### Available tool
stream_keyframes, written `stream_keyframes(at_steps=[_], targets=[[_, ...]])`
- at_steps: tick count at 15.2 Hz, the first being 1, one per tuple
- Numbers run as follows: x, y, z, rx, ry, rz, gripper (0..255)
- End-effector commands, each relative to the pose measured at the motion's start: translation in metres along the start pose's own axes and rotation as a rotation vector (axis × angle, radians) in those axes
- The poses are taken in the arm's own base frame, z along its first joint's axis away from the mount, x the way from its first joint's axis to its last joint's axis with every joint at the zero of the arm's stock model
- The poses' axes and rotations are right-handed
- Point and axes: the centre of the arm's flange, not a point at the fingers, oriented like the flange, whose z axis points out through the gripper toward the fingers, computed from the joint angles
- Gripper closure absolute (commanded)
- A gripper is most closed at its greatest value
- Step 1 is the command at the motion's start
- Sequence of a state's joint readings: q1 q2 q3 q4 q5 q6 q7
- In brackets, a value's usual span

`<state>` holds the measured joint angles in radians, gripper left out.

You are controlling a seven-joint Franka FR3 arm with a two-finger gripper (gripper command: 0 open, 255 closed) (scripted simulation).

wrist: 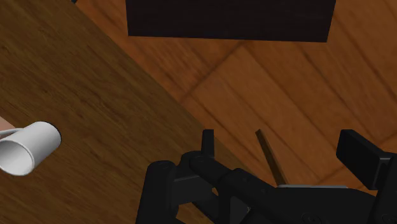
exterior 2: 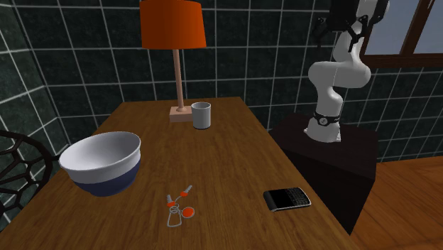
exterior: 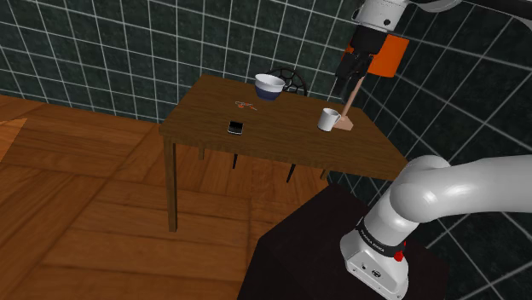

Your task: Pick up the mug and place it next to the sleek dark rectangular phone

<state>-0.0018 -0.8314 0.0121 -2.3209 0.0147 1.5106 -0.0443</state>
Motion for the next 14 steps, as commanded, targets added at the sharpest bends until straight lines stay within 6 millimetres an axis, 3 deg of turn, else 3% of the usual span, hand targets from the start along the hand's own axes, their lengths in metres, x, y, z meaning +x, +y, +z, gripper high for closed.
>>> stream_keyframes(at_steps=[1, 14], targets=[[0.000, 0.000, 0.000, 0.000, 0.000, 0.000, 0], [0.063, 0.134, 0.081, -0.024, -0.010, 0.031, 0]])
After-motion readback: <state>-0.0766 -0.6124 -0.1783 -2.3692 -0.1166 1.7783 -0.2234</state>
